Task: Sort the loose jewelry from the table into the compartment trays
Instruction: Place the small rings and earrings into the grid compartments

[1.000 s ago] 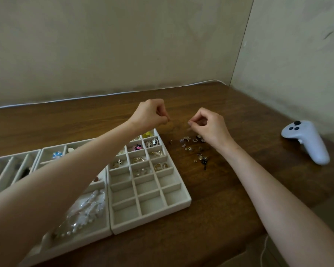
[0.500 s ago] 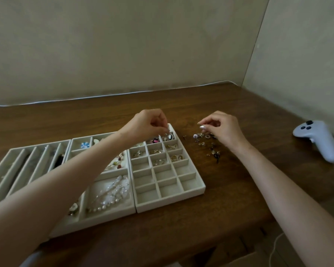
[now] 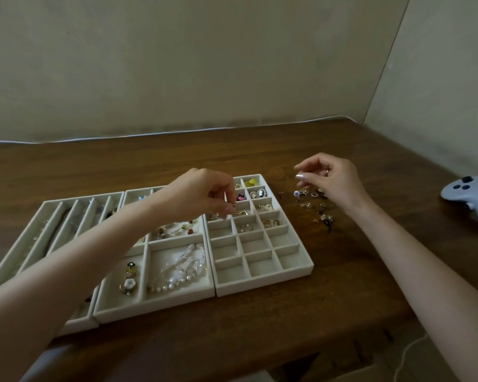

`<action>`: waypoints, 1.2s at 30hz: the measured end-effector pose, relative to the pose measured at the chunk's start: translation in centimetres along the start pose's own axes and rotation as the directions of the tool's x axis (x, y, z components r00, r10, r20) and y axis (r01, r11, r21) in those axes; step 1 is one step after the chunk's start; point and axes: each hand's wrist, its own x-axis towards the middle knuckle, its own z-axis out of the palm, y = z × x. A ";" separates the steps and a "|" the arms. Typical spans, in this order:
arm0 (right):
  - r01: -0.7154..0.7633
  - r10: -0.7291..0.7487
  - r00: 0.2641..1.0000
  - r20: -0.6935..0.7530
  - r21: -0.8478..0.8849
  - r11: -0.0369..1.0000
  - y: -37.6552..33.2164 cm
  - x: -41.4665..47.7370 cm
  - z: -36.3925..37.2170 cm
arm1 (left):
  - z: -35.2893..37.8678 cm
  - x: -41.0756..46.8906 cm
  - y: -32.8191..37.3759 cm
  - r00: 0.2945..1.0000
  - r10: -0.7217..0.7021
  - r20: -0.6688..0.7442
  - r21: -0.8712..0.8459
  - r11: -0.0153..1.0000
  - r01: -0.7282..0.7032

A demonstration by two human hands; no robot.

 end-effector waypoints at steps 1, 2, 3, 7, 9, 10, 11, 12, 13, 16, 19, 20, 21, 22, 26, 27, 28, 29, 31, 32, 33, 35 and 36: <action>0.015 -0.015 1.000 0.009 0.037 0.999 -0.4 0.0 0.1 | -0.1 -0.2 -0.1 0.999 -0.006 0.039 0.021 1.000 0.005; 0.027 -0.028 1.000 0.014 0.071 0.997 -0.7 0.0 0.3 | -0.1 -0.4 -0.2 0.996 -0.013 0.083 0.040 0.999 0.009; 0.034 -0.036 0.999 0.021 0.094 0.995 -0.9 0.0 0.5 | -0.1 -0.5 -0.3 0.992 -0.022 0.126 0.062 0.998 0.015; 0.033 -0.037 0.997 0.071 0.053 0.998 -1.2 -0.3 1.2 | 0.2 -0.9 -0.3 0.982 -0.035 0.184 0.302 0.953 -0.022; 0.020 -0.022 0.997 0.080 0.026 0.999 -1.0 -0.4 1.2 | 0.5 -1.0 -0.1 0.982 -0.024 0.185 0.403 0.914 -0.053; 0.014 -0.015 0.997 0.078 0.020 1.000 -0.9 -0.4 1.1 | 0.6 -1.0 0.0 0.982 -0.018 0.187 0.437 0.897 -0.067; 0.011 -0.012 0.997 0.075 0.015 1.000 -0.8 -0.4 1.1 | 0.7 -1.0 0.1 0.982 -0.013 0.187 0.463 0.883 -0.076; 0.009 -0.010 0.997 0.074 0.008 1.000 -0.7 -0.3 1.0 | 0.8 -1.1 0.2 0.983 -0.010 0.185 0.481 0.873 -0.082; 0.009 -0.009 0.997 0.076 0.000 1.000 -0.6 -0.3 0.9 | 0.8 -1.0 0.3 0.983 -0.009 0.181 0.488 0.869 -0.082; 0.012 -0.010 0.997 0.082 -0.026 1.000 -0.8 -0.4 0.8 | 1.0 -1.0 0.3 0.984 -0.003 0.177 0.482 0.872 -0.084; 0.005 -0.001 0.996 0.090 -0.045 0.999 -1.1 -0.6 1.0 | 1.0 -0.9 0.0 0.984 0.033 0.173 0.479 0.871 -0.113; 0.006 -0.001 0.996 0.091 -0.057 0.998 -1.3 -0.6 1.1 | 0.9 -0.9 -0.2 0.984 0.039 0.171 0.472 0.874 -0.116; 0.012 -0.005 0.996 0.091 -0.068 0.998 -1.4 -0.6 1.2 | 0.8 -0.9 -0.3 0.984 0.037 0.172 0.443 0.890 -0.111; 0.022 -0.015 0.995 0.095 -0.075 0.997 -1.6 -0.6 1.3 | 0.6 -0.9 -0.5 0.985 0.026 0.172 0.386 0.918 -0.092; 0.043 -0.037 0.985 0.167 -0.031 0.999 -3.0 -0.7 1.5 | -0.7 -0.9 -1.2 0.995 0.009 0.095 0.146 0.989 -0.023; 0.041 -0.038 0.980 0.197 -0.009 0.999 -3.5 -0.8 1.7 | -0.9 -0.9 -1.5 0.999 0.007 0.043 0.113 0.994 -0.012; 0.040 -0.042 0.973 0.228 0.010 0.999 -4.1 -0.8 1.9 | -1.1 -0.8 -1.7 1.000 -0.001 -0.021 0.082 0.997 0.002; 0.044 -0.049 0.964 0.262 0.023 0.999 -4.7 -0.9 2.2 | -1.3 -0.6 -1.9 0.996 -0.013 -0.089 0.051 0.999 0.018; 0.066 -0.076 0.939 0.335 0.040 0.997 -6.1 -1.2 2.9 | -1.3 -0.3 -2.1 0.979 -0.047 -0.197 0.000 0.999 0.048; 0.082 -0.092 0.924 0.371 0.043 0.996 -6.8 -1.4 3.3 | -1.1 -0.2 -2.2 0.972 -0.060 -0.227 -0.018 0.998 0.057; 0.099 -0.106 0.909 0.403 0.039 0.994 -7.4 -1.6 3.8 | -0.9 0.0 -2.3 0.968 -0.065 -0.244 -0.032 0.998 0.059; 0.134 -0.126 0.881 0.457 0.014 0.991 -8.3 -2.0 4.9 | -0.5 0.2 -2.6 0.961 -0.063 -0.268 -0.044 0.998 0.053; 0.164 -0.142 0.866 0.480 -0.004 0.986 -8.7 -2.2 5.5 | -0.2 0.2 -2.8 0.957 -0.064 -0.282 -0.044 0.998 0.054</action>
